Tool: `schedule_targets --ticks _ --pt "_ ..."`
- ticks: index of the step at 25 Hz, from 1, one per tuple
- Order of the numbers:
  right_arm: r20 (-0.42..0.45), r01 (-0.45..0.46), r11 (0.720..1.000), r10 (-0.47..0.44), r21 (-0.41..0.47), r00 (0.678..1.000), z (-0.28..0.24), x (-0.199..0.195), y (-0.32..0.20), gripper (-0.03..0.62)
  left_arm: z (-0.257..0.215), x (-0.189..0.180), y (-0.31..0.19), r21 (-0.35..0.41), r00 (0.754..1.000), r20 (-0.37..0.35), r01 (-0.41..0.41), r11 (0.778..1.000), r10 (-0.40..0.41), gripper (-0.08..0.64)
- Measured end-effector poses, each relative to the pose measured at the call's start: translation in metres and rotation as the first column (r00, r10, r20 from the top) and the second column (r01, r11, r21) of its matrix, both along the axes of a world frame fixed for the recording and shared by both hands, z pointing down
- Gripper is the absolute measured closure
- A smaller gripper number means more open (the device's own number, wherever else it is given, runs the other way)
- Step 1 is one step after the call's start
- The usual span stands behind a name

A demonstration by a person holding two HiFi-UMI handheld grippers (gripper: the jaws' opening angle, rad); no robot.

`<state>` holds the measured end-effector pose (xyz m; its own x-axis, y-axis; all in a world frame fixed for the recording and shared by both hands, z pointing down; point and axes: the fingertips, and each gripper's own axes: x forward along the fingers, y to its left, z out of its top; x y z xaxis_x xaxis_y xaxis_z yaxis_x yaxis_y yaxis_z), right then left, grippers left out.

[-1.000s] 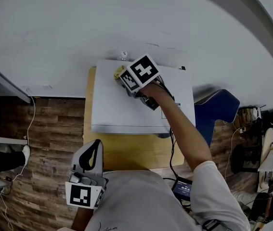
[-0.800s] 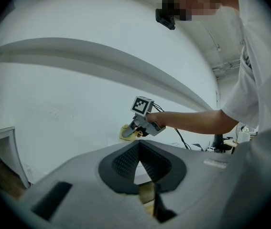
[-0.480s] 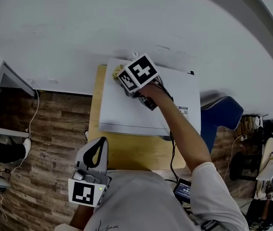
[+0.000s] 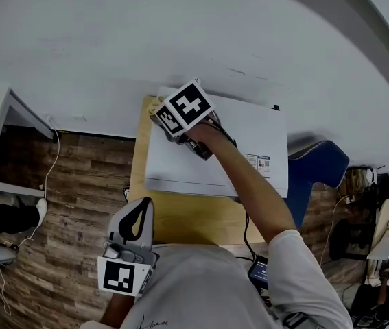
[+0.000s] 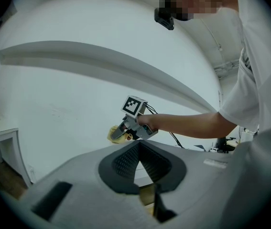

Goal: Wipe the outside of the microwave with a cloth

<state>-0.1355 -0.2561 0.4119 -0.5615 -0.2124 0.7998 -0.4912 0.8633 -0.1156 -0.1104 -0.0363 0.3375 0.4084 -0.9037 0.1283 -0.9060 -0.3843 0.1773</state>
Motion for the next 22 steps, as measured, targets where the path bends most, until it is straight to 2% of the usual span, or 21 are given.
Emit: schedule_targets --ticks 3,9,13,22 --pt "0.043 0.033 0.999 -0.033 -0.016 0.999 -0.005 -0.012 0.009 0.471 -0.003 -0.002 -0.001 0.002 1.000 0.007 0.010 1.000 -0.010 0.560" --pt "0.061 0.060 0.998 -0.062 0.026 0.996 -0.024 -0.007 0.020 0.471 -0.006 -0.009 0.002 0.007 0.999 -0.004 0.036 0.999 -0.036 0.560" --pt "0.103 0.019 1.000 -0.021 0.021 0.994 -0.039 0.014 0.018 0.471 -0.010 -0.007 0.004 0.017 1.000 -0.007 0.024 1.000 -0.024 0.560" --pt "0.125 -0.052 0.998 0.049 0.018 0.991 -0.052 0.075 0.020 0.471 -0.006 0.015 0.010 0.018 0.998 0.039 -0.041 0.999 0.041 0.560"
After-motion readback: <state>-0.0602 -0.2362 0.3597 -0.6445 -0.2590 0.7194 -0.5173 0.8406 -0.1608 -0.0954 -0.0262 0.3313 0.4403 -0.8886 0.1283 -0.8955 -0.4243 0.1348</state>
